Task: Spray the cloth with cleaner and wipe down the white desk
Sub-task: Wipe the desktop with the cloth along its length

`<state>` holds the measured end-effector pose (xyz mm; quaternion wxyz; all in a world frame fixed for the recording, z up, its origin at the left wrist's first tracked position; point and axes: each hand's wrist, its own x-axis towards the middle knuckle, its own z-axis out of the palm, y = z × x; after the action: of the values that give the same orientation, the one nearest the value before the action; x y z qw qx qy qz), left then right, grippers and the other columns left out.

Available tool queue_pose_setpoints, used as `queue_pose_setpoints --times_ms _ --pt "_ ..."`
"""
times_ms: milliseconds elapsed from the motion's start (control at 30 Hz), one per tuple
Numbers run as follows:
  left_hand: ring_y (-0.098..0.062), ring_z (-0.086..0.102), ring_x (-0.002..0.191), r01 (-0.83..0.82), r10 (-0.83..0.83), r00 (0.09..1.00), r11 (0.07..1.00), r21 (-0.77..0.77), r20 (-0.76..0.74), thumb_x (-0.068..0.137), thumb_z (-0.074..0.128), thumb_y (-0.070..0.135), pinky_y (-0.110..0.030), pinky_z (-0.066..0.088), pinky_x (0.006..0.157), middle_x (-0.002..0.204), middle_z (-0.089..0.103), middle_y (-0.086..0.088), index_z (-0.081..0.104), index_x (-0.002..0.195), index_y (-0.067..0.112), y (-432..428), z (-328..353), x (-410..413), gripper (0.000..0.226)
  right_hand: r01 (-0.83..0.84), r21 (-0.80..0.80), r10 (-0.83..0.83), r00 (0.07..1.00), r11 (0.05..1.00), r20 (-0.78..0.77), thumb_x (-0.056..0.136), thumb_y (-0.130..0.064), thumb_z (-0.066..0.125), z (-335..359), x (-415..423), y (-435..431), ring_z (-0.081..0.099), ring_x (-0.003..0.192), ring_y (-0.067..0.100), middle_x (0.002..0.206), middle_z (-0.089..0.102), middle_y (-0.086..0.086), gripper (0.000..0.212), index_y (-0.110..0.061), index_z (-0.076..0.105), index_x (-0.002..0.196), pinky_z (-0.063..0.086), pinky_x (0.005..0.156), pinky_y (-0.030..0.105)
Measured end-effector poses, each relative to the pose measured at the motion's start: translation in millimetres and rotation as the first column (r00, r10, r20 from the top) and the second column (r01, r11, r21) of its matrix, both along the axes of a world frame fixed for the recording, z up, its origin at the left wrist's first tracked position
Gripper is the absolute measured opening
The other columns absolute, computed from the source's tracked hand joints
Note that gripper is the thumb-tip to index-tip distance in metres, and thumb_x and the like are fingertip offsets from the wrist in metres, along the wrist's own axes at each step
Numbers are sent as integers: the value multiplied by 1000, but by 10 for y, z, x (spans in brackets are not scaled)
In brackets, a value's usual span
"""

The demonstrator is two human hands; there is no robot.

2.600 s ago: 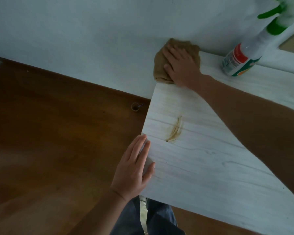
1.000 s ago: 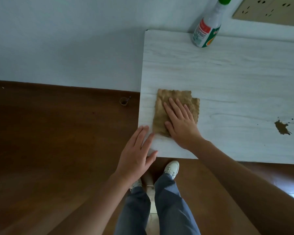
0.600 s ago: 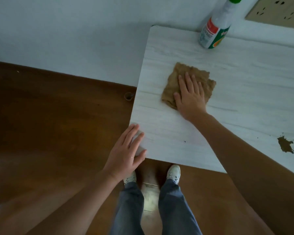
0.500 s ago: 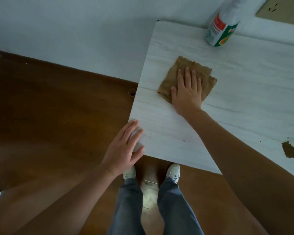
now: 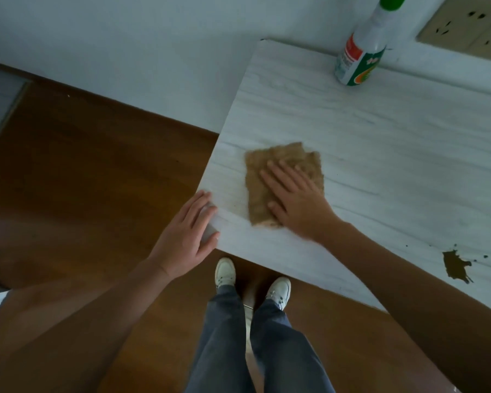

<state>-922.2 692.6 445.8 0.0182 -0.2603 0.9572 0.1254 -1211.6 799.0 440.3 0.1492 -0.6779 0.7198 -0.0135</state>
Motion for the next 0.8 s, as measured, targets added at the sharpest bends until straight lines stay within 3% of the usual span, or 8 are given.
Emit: queue_pose_setpoints --times_ms 133,300,400,500,600,800 --pt "-31 30 154 -27 27 999 1000 -9 -22 103 44 50 -43 37 118 161 38 -14 49 141 10 6 -1 -41 55 317 -26 -317 948 948 -6 102 -49 23 36 -544 -197 8 155 25 168 13 5 65 -21 16 160 2 125 42" --pt "-33 39 149 -57 56 997 998 -21 -58 103 47 49 -45 41 118 159 42 -15 52 141 10 -33 -12 -139 55 527 -3 -527 849 850 -44 105 -41 26 69 -384 -370 -2 155 26 169 2 7 64 -18 6 161 -4 126 43" --pt "-34 38 150 -60 59 994 998 -7 -89 105 45 46 -48 40 119 159 41 -16 53 140 8 -115 -14 -266 52 421 -8 -421 906 907 -38 104 -43 24 94 -19 -330 -3 155 27 169 1 7 65 -18 6 161 -4 125 45" --pt "-36 36 150 -85 84 991 996 -7 -109 105 42 46 -49 37 121 159 42 -19 55 138 8 -256 34 -512 51 146 -16 -146 989 989 -24 102 -47 18 59 222 -134 -1 156 25 169 6 6 66 -19 9 161 -1 126 45" --pt "-37 33 151 -113 114 990 994 15 -85 106 35 48 -48 31 123 160 39 -19 51 144 9 -396 65 -817 57 -4 -48 5 1000 999 29 103 -48 30 44 23 -28 6 156 21 168 14 2 64 -21 19 160 5 126 42" --pt "-35 29 154 -72 72 996 997 -13 -61 105 37 47 -52 31 124 162 36 -17 45 149 10 -473 -54 -995 58 390 -68 -381 918 919 113 100 -47 44 149 -486 -65 9 154 18 167 16 -3 66 -25 24 159 13 125 43"
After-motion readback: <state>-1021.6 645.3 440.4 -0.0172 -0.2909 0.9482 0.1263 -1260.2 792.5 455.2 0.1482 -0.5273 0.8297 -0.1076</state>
